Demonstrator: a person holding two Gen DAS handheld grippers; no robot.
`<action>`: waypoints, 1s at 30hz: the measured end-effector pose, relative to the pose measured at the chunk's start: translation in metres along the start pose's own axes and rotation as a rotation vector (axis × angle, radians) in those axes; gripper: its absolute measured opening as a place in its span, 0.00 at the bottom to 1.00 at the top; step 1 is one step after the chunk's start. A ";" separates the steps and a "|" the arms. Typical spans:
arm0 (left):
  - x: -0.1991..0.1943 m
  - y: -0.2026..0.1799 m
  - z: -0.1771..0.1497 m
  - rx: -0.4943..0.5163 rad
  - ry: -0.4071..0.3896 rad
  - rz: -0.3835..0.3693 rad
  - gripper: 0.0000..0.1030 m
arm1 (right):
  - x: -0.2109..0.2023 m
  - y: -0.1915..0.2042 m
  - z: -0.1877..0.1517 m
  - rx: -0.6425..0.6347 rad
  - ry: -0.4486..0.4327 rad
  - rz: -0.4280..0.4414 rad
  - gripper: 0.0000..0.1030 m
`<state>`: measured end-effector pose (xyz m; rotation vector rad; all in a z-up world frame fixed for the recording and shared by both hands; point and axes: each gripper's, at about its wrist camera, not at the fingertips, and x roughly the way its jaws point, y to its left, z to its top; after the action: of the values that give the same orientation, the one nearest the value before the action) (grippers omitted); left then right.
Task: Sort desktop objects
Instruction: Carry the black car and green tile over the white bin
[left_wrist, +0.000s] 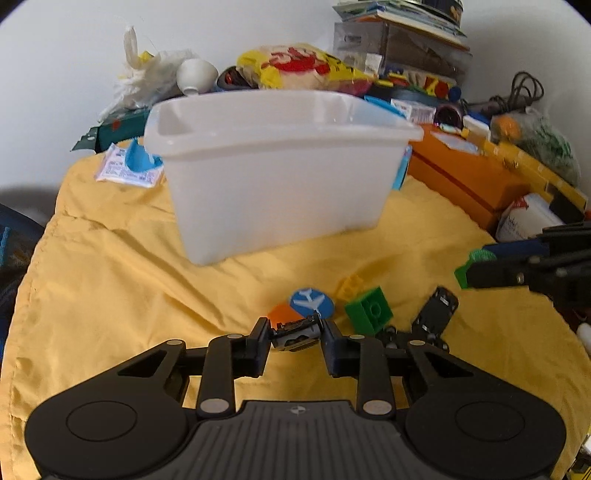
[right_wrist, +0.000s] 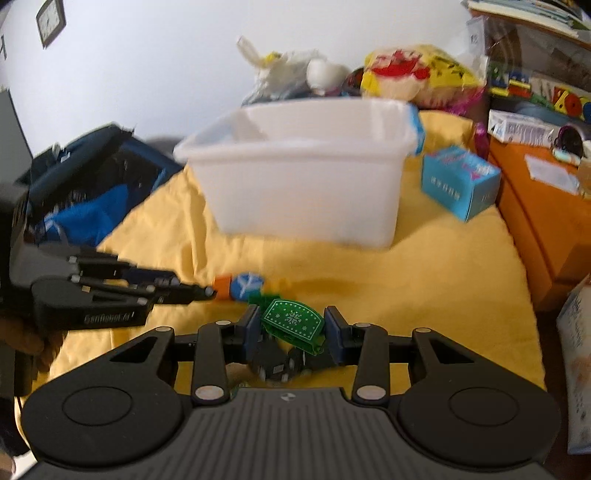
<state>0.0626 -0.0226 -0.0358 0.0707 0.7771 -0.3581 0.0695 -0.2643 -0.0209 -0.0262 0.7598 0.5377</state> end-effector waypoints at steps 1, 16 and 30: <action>-0.001 0.001 0.002 -0.001 -0.006 0.000 0.32 | -0.001 -0.001 0.003 0.003 -0.011 -0.001 0.40; -0.037 0.024 0.070 -0.064 -0.094 0.053 0.32 | -0.009 -0.010 0.064 -0.005 -0.143 0.007 0.40; -0.017 0.041 0.140 -0.085 -0.129 0.062 0.32 | 0.025 -0.030 0.137 -0.057 -0.169 -0.031 0.40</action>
<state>0.1597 -0.0067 0.0735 -0.0082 0.6601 -0.2676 0.1877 -0.2493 0.0577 -0.0448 0.5784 0.5252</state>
